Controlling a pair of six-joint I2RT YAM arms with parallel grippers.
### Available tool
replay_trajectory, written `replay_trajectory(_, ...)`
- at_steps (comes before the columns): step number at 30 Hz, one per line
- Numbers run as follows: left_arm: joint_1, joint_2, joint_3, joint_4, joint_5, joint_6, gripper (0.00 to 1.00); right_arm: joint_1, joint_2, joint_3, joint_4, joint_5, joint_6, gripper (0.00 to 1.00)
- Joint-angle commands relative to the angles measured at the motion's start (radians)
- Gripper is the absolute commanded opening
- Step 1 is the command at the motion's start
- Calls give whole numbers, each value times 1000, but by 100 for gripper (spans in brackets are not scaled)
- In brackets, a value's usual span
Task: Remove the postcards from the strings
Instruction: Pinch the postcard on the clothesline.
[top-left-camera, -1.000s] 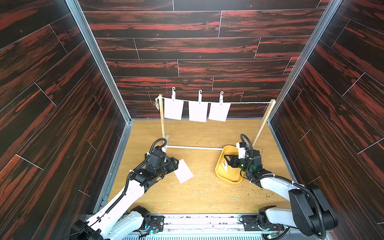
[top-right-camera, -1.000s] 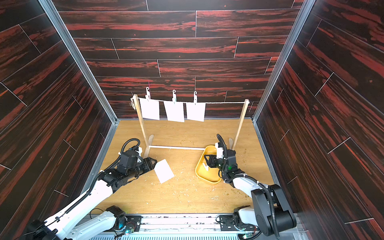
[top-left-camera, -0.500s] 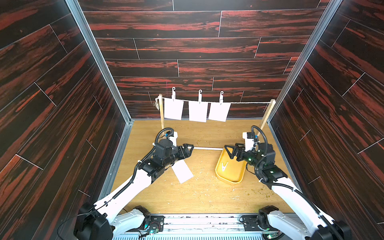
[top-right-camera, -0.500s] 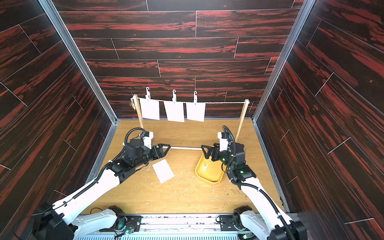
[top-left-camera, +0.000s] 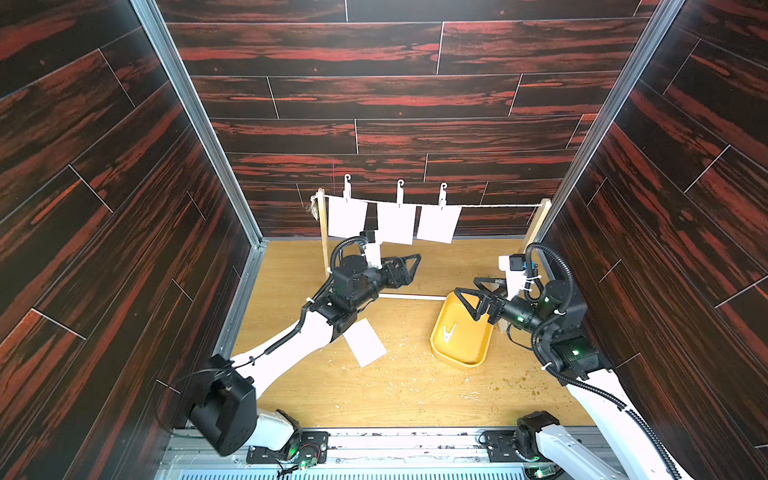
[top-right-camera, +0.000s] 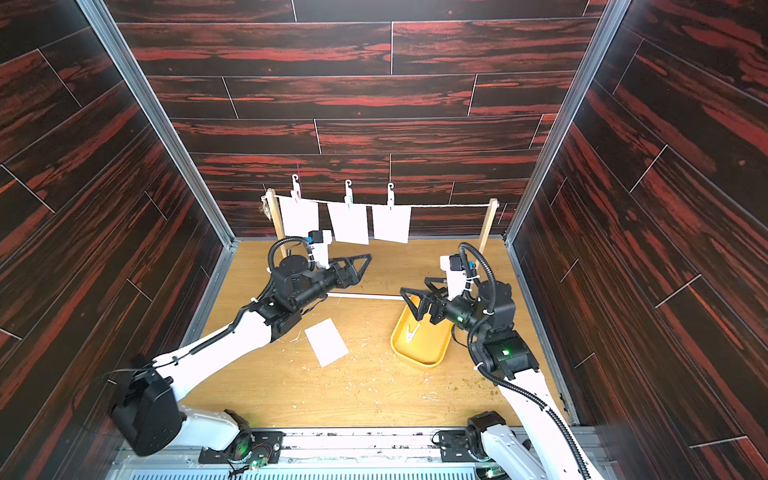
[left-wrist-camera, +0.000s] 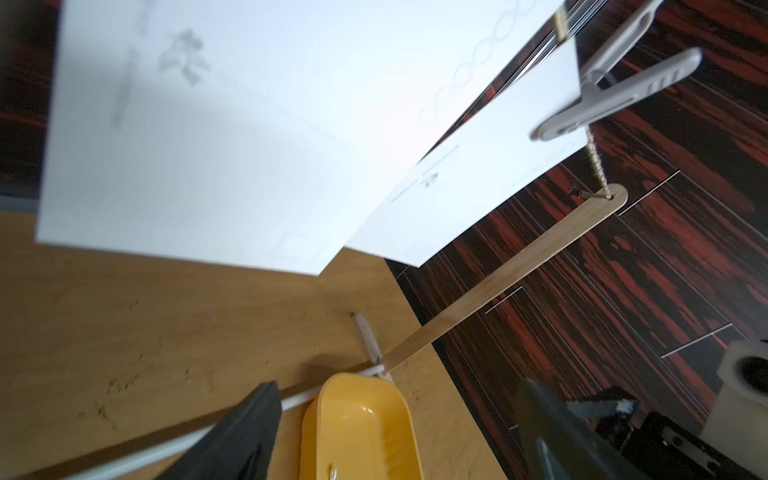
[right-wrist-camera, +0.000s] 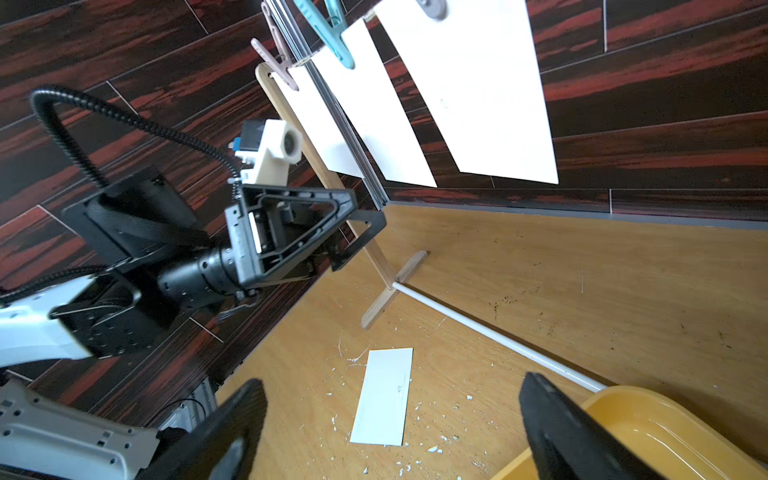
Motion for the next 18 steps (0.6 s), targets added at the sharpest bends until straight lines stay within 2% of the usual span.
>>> replay_trajectory(1,2,59,87,109,-3,17,93,6,-13,17,-43,-27,-15,99)
replay_trajectory(10,3,190,252,35,-21,120,94,6,-18,10,-24,-60,-19,98)
replay_trajectory(18,3,279,286,126,31,145,94,6,-13,23,-19,-94,-23,98)
